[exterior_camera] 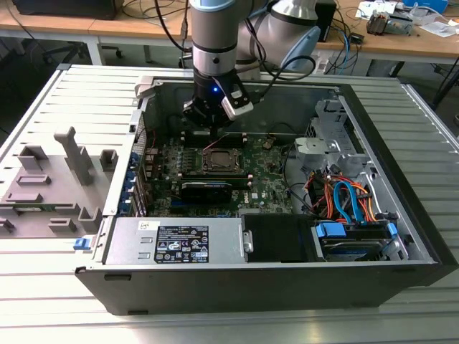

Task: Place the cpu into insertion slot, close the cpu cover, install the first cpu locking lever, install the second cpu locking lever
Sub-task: 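Install the first cpu locking lever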

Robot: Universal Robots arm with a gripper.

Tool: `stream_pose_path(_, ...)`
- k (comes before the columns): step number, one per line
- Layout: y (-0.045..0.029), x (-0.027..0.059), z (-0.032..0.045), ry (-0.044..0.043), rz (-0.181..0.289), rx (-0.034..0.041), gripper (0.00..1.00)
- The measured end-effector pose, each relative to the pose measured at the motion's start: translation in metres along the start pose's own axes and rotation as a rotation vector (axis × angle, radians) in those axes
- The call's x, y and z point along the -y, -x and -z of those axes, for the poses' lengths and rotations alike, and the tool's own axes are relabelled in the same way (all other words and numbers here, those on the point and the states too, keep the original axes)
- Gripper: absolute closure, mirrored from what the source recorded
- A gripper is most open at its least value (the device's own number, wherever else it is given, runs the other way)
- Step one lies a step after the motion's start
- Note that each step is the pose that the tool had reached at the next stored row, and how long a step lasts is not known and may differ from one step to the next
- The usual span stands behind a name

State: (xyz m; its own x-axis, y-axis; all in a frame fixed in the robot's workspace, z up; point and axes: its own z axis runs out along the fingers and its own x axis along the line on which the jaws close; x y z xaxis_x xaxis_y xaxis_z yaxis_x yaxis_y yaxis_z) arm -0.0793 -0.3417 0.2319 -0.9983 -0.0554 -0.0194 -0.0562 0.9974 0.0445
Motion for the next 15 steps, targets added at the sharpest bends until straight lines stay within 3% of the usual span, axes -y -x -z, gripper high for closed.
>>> stream_pose_path(15,0.0043,-0.0034,-0.0083,0.0001,0.017,-0.0009,0.89)
